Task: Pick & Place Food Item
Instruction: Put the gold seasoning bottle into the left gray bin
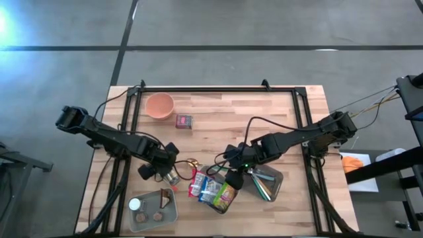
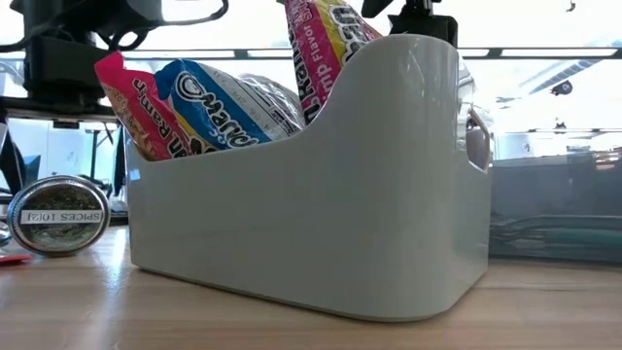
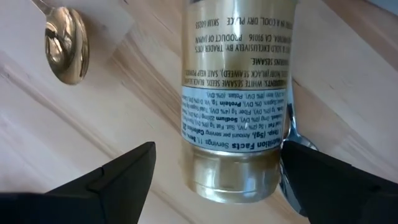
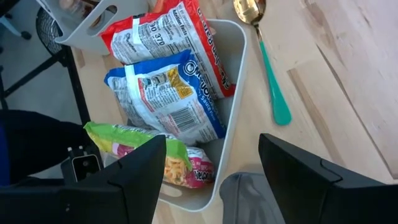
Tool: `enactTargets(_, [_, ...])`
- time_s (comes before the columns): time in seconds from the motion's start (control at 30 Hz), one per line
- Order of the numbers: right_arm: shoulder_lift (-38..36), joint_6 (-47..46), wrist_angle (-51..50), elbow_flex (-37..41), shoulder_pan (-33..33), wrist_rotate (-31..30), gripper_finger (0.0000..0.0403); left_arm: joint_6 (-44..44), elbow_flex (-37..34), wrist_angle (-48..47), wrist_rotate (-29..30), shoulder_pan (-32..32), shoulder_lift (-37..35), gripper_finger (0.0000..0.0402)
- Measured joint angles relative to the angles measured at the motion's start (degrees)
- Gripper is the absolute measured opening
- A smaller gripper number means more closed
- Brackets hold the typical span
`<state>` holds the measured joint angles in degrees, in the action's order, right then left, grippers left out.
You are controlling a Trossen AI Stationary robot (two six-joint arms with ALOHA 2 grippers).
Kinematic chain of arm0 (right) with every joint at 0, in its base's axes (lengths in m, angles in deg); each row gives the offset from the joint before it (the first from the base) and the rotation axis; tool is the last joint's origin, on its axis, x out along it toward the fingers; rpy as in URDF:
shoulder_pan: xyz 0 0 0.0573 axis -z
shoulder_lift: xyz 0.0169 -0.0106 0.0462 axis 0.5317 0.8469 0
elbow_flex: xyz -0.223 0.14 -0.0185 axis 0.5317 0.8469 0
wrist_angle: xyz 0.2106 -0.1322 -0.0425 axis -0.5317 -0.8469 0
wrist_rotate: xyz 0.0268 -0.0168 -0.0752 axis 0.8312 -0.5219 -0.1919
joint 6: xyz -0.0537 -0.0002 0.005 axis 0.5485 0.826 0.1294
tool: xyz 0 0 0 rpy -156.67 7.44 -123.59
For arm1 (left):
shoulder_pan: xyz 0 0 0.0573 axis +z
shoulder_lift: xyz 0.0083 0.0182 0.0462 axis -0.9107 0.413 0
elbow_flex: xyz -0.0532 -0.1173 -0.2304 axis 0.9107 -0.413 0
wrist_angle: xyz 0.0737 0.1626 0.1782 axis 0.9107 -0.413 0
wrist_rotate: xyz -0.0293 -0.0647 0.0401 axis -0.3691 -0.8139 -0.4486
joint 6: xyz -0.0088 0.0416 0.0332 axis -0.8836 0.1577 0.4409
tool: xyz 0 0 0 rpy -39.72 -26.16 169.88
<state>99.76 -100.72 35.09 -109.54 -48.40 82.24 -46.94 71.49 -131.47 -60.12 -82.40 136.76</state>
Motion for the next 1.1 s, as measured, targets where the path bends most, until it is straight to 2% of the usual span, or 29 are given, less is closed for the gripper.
enactTargets(0.73, [0.0, 0.2, 0.0, 0.0, 0.0, 0.0, 0.0256, 2.9, -4.8, 3.8, -0.3, 0.0, 0.0, 0.0352])
enactTargets(1.1, [0.0, -0.1, 1.3, 0.0, 0.0, 0.0, 0.0256, 3.9, -4.8, 6.0, 0.1, 0.0, 0.0, 0.0352])
